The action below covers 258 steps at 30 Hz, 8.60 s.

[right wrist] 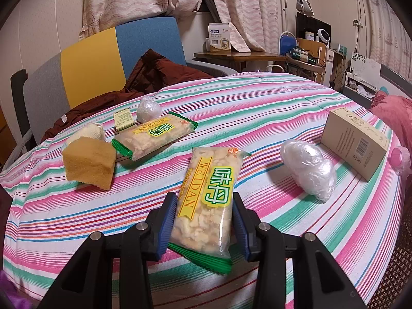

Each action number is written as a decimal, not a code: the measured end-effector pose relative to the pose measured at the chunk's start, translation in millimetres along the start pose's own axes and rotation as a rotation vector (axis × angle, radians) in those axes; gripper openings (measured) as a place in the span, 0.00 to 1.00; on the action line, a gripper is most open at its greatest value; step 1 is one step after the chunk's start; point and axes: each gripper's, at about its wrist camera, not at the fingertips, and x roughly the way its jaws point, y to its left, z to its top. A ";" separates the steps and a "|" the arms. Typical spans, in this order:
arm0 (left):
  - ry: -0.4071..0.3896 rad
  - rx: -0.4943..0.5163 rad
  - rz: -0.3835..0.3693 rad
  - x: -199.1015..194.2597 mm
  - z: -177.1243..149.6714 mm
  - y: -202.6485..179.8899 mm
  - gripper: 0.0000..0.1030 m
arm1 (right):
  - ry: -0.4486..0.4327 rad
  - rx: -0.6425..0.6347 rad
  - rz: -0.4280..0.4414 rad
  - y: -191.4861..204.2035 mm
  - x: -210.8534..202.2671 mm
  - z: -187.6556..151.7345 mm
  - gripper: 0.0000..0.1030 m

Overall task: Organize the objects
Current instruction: 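Carry the purple packet and WEIDAN bag over the gold tray, then release the purple packet with the left gripper while the right gripper releases the WEIDAN bag into the tray, then withdraw both grippers from the tray toward the remaining items, then grasp the clear plastic bag bundle with the right gripper, then grasp a tan sponge with the left gripper and lift it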

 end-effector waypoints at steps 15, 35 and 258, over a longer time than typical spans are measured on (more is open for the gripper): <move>-0.157 -0.123 0.050 -94.9 -7.8 58.9 0.51 | -0.070 -0.065 -0.022 13.2 -16.0 -1.6 0.40; -0.080 -0.289 0.219 -112.2 -61.8 178.3 0.51 | -0.176 -0.113 0.214 56.7 -95.5 -8.3 0.40; 0.008 -0.008 0.095 148.7 120.1 -31.4 0.29 | 0.019 -0.037 0.027 -32.7 35.4 27.5 0.38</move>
